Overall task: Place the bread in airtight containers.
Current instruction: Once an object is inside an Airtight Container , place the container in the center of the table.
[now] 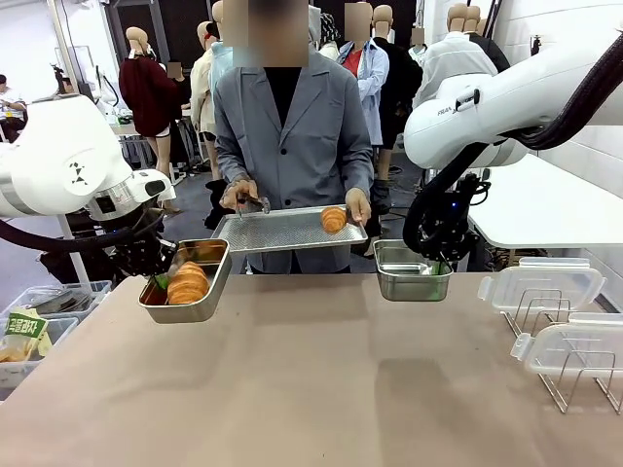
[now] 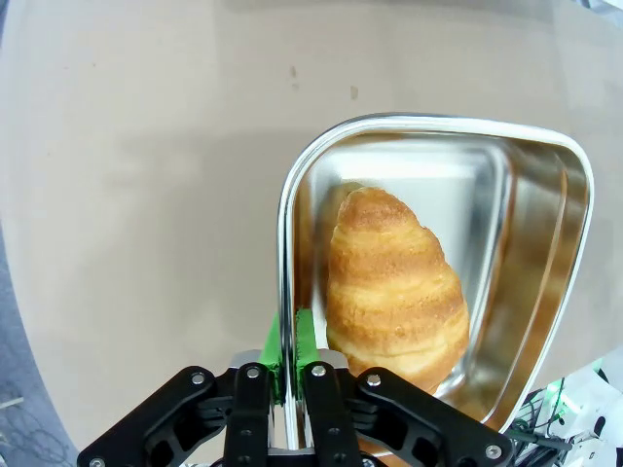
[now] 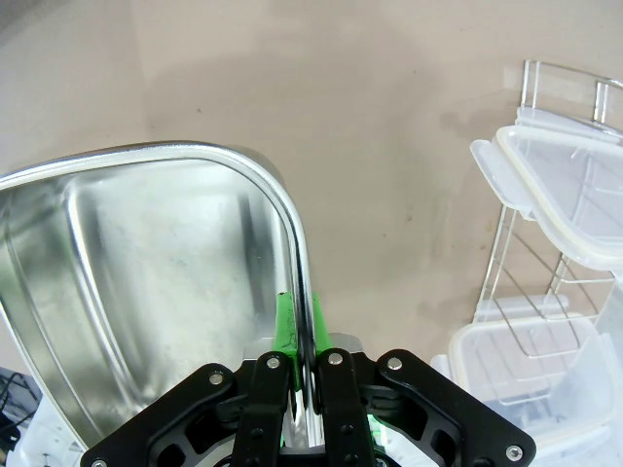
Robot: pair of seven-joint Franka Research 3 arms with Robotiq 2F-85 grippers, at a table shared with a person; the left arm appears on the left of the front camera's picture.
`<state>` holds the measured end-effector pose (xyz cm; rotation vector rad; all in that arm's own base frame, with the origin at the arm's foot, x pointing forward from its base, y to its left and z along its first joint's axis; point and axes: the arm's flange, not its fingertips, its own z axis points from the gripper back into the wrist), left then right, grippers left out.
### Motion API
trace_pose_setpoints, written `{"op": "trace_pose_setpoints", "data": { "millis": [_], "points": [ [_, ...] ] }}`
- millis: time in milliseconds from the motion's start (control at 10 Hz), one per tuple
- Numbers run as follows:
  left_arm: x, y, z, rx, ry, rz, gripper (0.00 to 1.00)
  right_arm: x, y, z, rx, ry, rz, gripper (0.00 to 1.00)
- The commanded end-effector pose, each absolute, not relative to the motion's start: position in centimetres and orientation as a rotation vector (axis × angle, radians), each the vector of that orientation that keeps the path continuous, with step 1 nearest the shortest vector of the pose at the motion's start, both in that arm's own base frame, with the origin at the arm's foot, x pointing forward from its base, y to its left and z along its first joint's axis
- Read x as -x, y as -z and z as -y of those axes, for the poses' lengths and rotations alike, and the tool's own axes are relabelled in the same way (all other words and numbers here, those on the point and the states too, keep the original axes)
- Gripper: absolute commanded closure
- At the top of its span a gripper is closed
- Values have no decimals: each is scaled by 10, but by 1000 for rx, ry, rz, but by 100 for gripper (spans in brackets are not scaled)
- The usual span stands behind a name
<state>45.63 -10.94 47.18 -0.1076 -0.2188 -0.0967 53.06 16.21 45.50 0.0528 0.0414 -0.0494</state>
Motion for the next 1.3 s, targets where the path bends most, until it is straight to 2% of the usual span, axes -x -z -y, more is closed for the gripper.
{"op": "trace_pose_setpoints", "data": {
  "millis": [0,200,600,900,1200],
  "points": [
    [-457,-474,107,90,103,235,100,-526,-456,-159,-52,51,-35,100],
    [-456,-472,109,108,97,219,100,-526,-456,-159,-52,51,-35,100],
    [-487,-407,108,99,69,75,100,-526,-456,-159,-52,51,-35,100],
    [-499,-369,101,67,37,38,100,-526,-456,-159,-52,51,-35,100],
    [-508,-345,99,54,20,89,100,-526,-456,-159,-52,51,-35,100]
  ]
}}
